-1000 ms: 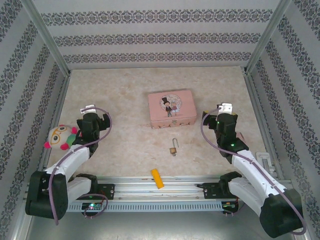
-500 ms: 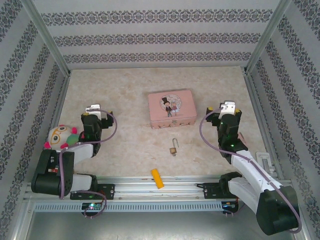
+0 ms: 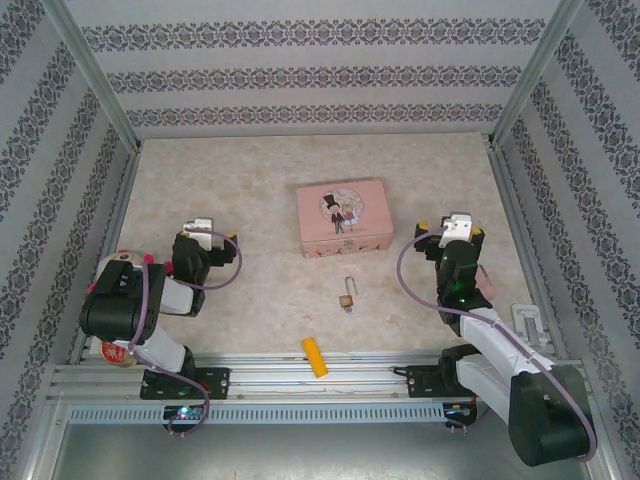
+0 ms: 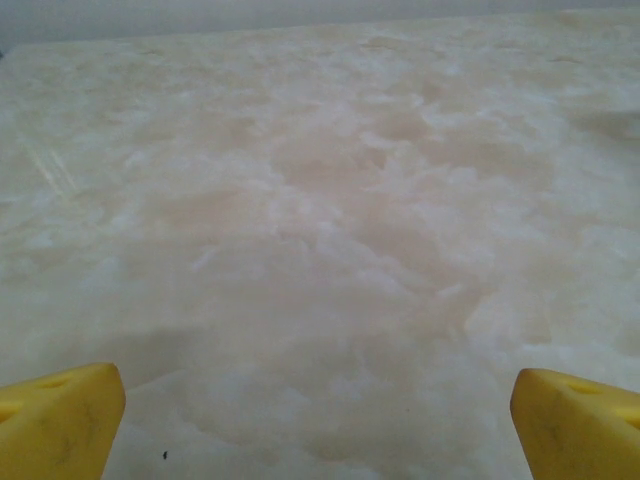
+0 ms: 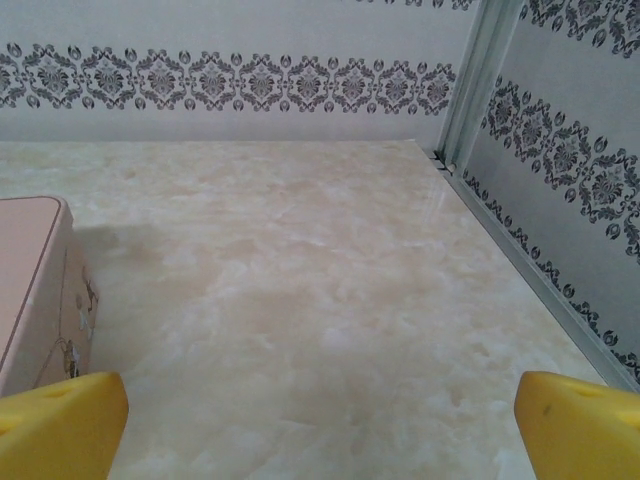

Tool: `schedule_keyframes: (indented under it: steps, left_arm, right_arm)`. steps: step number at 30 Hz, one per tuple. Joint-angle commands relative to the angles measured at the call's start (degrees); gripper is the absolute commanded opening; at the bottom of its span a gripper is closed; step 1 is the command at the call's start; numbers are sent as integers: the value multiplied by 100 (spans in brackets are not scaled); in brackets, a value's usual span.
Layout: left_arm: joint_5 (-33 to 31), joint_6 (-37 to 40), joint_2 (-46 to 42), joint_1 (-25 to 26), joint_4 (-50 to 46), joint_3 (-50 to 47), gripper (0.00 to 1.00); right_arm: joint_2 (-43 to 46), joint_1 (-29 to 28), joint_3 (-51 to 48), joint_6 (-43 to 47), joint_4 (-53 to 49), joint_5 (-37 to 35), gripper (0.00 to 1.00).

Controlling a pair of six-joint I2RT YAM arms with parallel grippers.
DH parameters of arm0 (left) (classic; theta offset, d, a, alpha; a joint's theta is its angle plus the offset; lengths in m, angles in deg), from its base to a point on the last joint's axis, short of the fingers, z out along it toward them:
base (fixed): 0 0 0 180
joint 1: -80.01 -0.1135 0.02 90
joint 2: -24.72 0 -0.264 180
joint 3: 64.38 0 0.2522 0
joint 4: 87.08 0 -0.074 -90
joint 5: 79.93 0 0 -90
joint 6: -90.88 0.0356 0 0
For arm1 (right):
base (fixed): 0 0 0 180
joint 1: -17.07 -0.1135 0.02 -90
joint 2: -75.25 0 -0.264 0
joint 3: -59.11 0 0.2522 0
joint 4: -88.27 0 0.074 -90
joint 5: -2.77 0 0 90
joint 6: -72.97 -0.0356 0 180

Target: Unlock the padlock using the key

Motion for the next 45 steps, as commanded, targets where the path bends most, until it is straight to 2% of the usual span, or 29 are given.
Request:
schedule_keyframes:
  steps: [1, 7, 13, 21, 26, 32, 38, 42, 43, 45]
  left_arm:
    - [1155, 90, -39, -308, -376, 446, 99]
    - [1351, -12, 13, -450, -292, 451, 99]
    - [602, -246, -12, -443, -282, 420, 99]
    - [582, -262, -12, -443, -265, 418, 99]
    - [590, -265, -12, -443, -264, 405, 99]
    - [616, -242, -9, -441, -281, 423, 99]
    - [635, -231, -8, -447, -294, 432, 99]
    - [639, -237, -13, -443, -300, 432, 99]
    - [639, -225, -12, -442, -291, 432, 99]
    - [641, -224, -13, -443, -300, 432, 99]
  right_arm:
    - [-70, 203, -212, 73, 663, 279, 98]
    - [-505, 483, -438, 117, 1415, 626, 98]
    - [-1279, 735, -548, 61, 2347, 913, 98]
    - [-1808, 812, -471, -199, 2837, 1392, 98]
    - [-2595, 808, -351, -190, 3461, 1764, 98]
    - [-3537, 816, -138, -276, 4104, 1649, 98]
    - [-3401, 863, 277, -465, 3139, 1355, 98]
    - [-3372, 878, 694, -283, 2308, 1933, 98]
    - [-3392, 878, 811, -200, 2263, 2195, 98]
    - [-3390, 887, 808, -189, 2276, 2242, 98]
